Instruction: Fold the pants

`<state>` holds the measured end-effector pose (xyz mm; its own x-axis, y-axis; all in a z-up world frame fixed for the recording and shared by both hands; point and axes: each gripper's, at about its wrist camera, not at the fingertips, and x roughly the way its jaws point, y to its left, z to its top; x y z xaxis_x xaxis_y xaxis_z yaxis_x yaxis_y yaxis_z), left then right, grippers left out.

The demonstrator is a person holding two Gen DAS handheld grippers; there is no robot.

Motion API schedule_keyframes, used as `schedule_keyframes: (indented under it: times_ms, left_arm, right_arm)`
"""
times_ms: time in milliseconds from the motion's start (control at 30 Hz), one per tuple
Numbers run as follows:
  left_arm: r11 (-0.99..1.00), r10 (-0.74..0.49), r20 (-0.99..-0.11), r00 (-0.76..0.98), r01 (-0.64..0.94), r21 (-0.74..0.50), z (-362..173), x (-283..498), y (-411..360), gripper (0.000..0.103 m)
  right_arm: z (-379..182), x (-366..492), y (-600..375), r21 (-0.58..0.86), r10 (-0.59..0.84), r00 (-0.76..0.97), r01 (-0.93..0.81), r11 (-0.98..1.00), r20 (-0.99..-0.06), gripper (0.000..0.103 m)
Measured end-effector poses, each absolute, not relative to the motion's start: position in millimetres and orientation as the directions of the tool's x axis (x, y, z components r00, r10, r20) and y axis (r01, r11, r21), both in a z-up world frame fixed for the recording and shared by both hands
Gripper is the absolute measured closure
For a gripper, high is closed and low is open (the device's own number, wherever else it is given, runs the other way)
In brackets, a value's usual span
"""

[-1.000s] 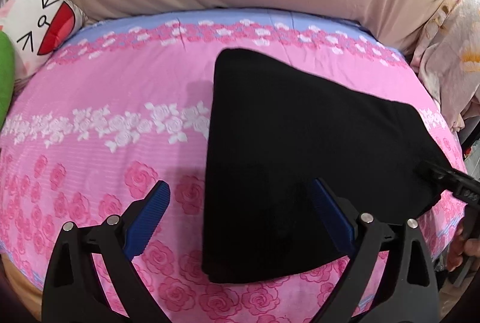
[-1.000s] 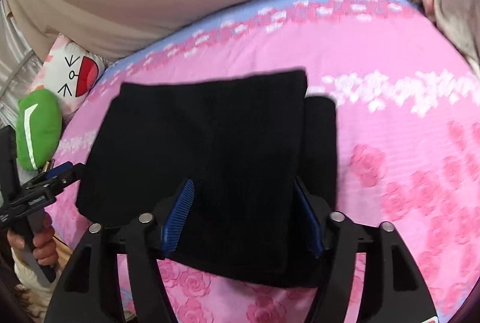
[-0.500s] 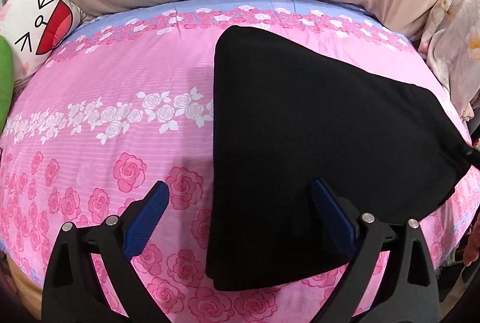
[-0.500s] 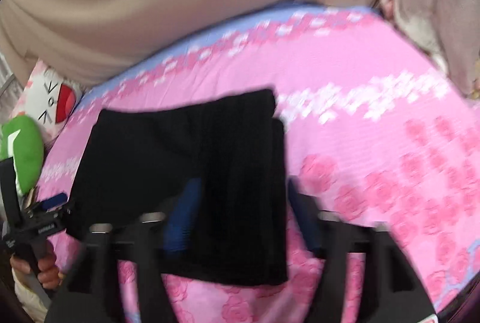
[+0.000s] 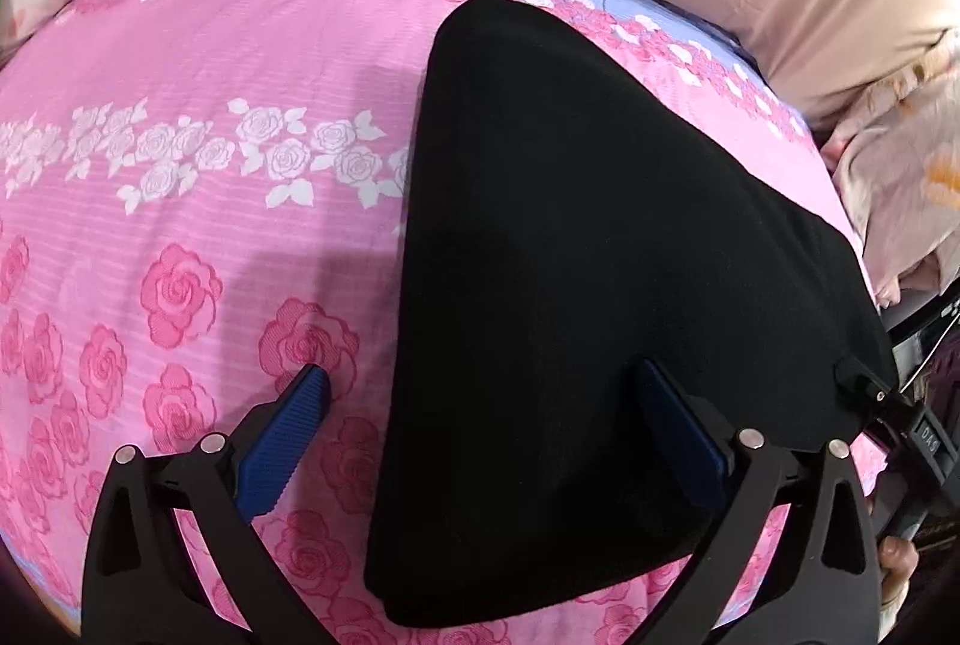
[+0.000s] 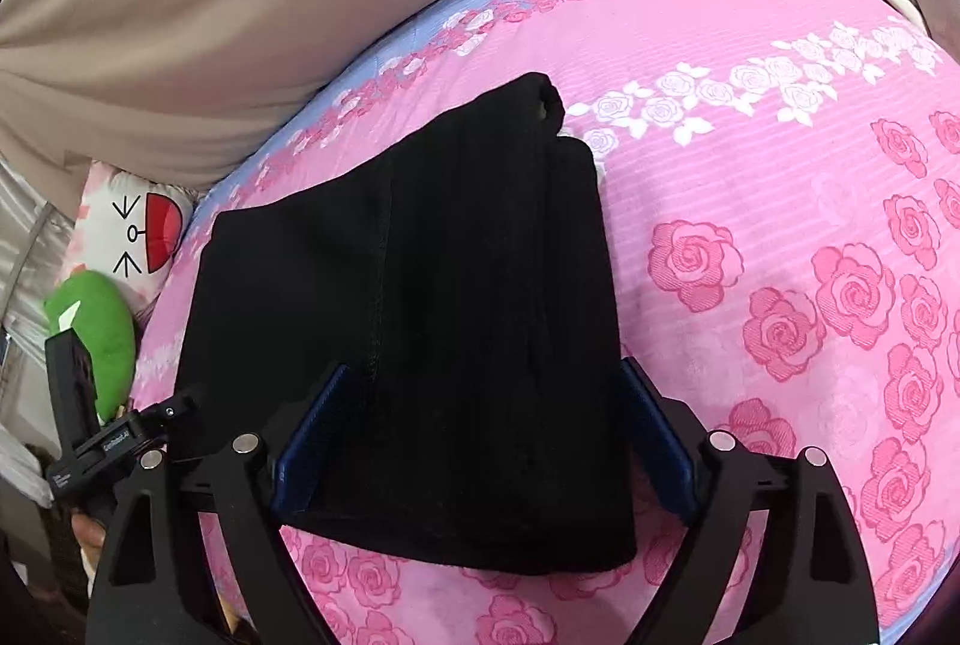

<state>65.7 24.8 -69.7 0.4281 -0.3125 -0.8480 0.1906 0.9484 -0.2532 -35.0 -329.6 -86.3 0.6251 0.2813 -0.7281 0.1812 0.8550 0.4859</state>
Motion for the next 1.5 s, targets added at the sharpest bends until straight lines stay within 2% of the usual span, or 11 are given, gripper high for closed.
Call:
schedule_keyframes:
  times_ms: [367, 467, 733, 800, 867, 967, 1067, 1200, 1333, 1400, 1500]
  left_arm:
    - [0.951, -0.306, -0.849, 0.432, 0.176, -0.253, -68.2, 74.0, 11.5, 0.005]
    - [0.950, -0.309, -0.847, 0.433, 0.181, -0.254, -69.6, 78.9, 6.6, 0.005]
    - [0.939, -0.341, -0.840, 0.423, 0.186, -0.288, -72.8, 95.9, -2.6, 0.005]
    - [0.926, -0.376, -0.826, 0.420, 0.206, -0.316, -70.0, 96.5, -2.2, 0.022]
    - [0.918, -0.396, -0.814, 0.425, 0.208, -0.337, -62.3, 94.5, 3.1, 0.070]
    - [0.887, -0.462, -0.779, 0.423, 0.211, -0.412, -44.1, 91.8, 24.9, 0.078]
    - [0.854, -0.520, -0.746, 0.416, 0.224, -0.470, -20.8, 81.4, 47.5, 0.080]
    - [0.891, -0.454, -0.753, 0.477, 0.248, -0.380, 3.6, 47.7, 73.5, 0.079]
    - [0.938, -0.345, -0.837, 0.424, 0.190, -0.290, -36.7, 36.0, 86.1, 0.068]
    - [0.944, -0.330, -0.842, 0.428, 0.156, -0.291, -49.8, 31.8, 89.9, 0.064]
    - [0.960, -0.277, -0.821, 0.499, 0.177, -0.217, -31.0, 22.5, 83.2, 0.062]
  right_arm:
    - [-88.6, -31.1, -329.7, 0.479, 0.278, 0.629, 0.173, 0.860, -0.726, 0.014]
    - [-89.4, -27.9, -328.9, 0.491, 0.299, 0.632, 0.148, 0.859, -0.715, 0.005]
    - [-89.5, -18.5, -321.0, 0.451, 0.257, 0.645, 0.154, 0.879, -0.720, 0.005]
    - [-89.0, -17.8, -320.9, 0.457, 0.251, 0.656, 0.160, 0.875, -0.712, 0.013]
    - [-85.8, -18.1, -319.8, 0.459, 0.257, 0.659, 0.151, 0.876, -0.707, 0.049]
    - [-66.4, -23.0, -318.0, 0.464, 0.265, 0.681, 0.124, 0.877, -0.682, 0.065]
    - [-35.4, -32.2, -307.6, 0.484, 0.309, 0.714, 0.048, 0.874, -0.629, 0.067]
    - [-23.0, -49.1, -286.6, 0.496, 0.376, 0.693, -0.031, 0.868, -0.615, 0.064]
    - [-84.5, -48.2, -277.2, 0.462, 0.352, 0.574, 0.054, 0.885, -0.740, 0.037]
    - [-88.4, -59.0, -289.7, 0.548, 0.389, 0.617, 0.082, 0.832, -0.684, 0.037]
    - [-54.2, -63.7, -294.7, 0.471, 0.295, 0.681, 0.083, 0.878, -0.670, 0.036]
